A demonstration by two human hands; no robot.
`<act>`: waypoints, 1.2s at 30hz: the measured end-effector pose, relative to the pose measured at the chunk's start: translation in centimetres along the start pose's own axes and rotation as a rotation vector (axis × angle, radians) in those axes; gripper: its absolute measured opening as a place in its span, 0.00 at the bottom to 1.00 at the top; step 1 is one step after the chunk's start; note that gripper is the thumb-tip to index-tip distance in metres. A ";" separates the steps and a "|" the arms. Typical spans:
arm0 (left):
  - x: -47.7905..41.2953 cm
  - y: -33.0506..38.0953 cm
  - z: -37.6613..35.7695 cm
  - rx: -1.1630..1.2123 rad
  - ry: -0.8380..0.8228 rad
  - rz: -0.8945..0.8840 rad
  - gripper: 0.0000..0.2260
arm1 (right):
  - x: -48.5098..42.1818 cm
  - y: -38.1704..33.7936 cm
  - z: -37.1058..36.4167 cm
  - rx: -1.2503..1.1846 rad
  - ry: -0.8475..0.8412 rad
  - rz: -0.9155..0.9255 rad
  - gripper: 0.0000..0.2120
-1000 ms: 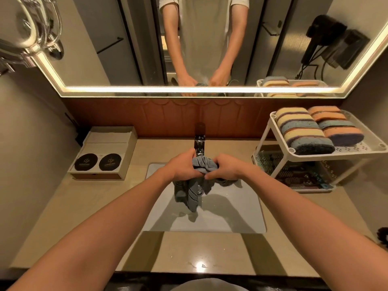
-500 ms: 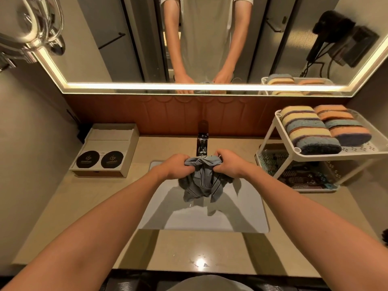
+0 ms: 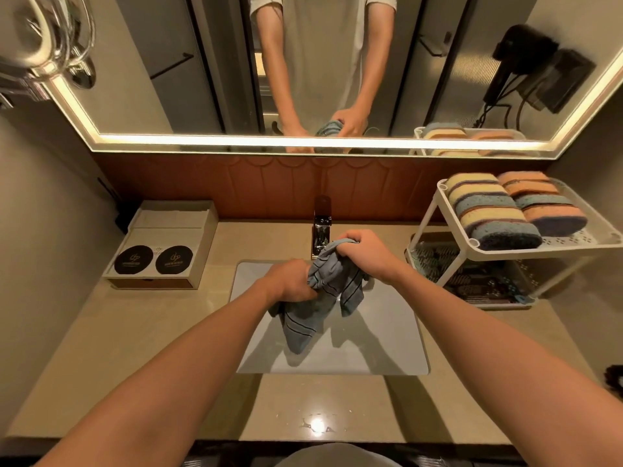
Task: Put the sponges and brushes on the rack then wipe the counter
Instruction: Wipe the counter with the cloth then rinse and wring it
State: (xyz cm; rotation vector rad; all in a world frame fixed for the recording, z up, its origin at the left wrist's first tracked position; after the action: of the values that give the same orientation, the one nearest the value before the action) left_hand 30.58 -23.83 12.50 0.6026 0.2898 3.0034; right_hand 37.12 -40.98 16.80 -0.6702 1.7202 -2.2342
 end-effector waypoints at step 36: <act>0.9 -0.4 2.4 0.616 0.070 0.001 0.07 | 1.1 2.2 -2.6 0.057 -0.123 -0.014 0.19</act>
State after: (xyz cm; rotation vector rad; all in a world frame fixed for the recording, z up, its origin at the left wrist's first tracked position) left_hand 30.65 -22.93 14.90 0.5221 1.2392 2.9103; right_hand 34.70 -39.89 14.37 -0.7914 1.5921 -2.1935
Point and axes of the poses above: each hand's wrist, its own x-axis away from the middle knuckle, its own z-axis out of the back of the hand, y = z × x, the point moved 1 cm from there along -x, towards the middle knuckle, and after that the axes turned 14 degrees about -x, right-handed, at the moved point
